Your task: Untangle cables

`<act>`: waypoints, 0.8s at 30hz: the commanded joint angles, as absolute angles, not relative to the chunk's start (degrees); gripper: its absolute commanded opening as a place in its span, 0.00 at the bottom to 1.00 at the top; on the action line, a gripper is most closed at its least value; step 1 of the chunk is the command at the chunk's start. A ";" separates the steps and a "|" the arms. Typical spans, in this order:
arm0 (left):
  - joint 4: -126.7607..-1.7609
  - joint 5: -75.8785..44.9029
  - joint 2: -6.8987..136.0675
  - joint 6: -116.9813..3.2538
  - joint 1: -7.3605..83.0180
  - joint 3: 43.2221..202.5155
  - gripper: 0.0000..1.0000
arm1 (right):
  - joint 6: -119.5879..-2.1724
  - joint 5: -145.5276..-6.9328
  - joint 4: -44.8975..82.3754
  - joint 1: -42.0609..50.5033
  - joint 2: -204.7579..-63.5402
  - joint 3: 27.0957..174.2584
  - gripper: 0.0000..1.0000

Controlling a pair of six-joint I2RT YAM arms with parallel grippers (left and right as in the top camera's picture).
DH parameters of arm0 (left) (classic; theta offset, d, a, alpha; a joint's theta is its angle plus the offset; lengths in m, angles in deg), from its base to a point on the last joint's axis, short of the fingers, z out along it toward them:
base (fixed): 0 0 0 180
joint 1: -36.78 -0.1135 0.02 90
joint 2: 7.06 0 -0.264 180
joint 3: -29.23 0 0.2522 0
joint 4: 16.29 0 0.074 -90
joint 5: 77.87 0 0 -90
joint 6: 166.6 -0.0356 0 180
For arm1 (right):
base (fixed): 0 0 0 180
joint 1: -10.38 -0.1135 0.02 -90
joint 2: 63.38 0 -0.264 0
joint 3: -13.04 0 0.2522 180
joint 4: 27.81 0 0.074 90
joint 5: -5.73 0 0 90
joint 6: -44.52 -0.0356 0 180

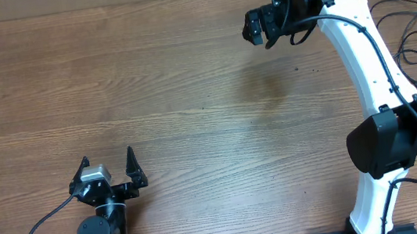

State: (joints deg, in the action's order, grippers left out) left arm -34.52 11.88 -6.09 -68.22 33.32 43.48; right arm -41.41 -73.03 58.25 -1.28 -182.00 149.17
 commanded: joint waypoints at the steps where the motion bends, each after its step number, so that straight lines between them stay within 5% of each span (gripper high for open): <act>1: -34.55 11.22 -6.81 -68.70 33.42 43.31 1.00 | -42.76 -75.17 58.11 -1.25 -181.81 150.52 1.00; 17: -34.55 11.22 -6.81 -68.70 33.42 43.31 1.00 | -45.49 -74.25 48.45 -1.34 -169.68 148.71 1.00; 24: -34.55 11.22 -6.81 -68.70 33.42 43.31 1.00 | -45.54 -73.86 28.02 -1.34 -155.49 122.44 1.00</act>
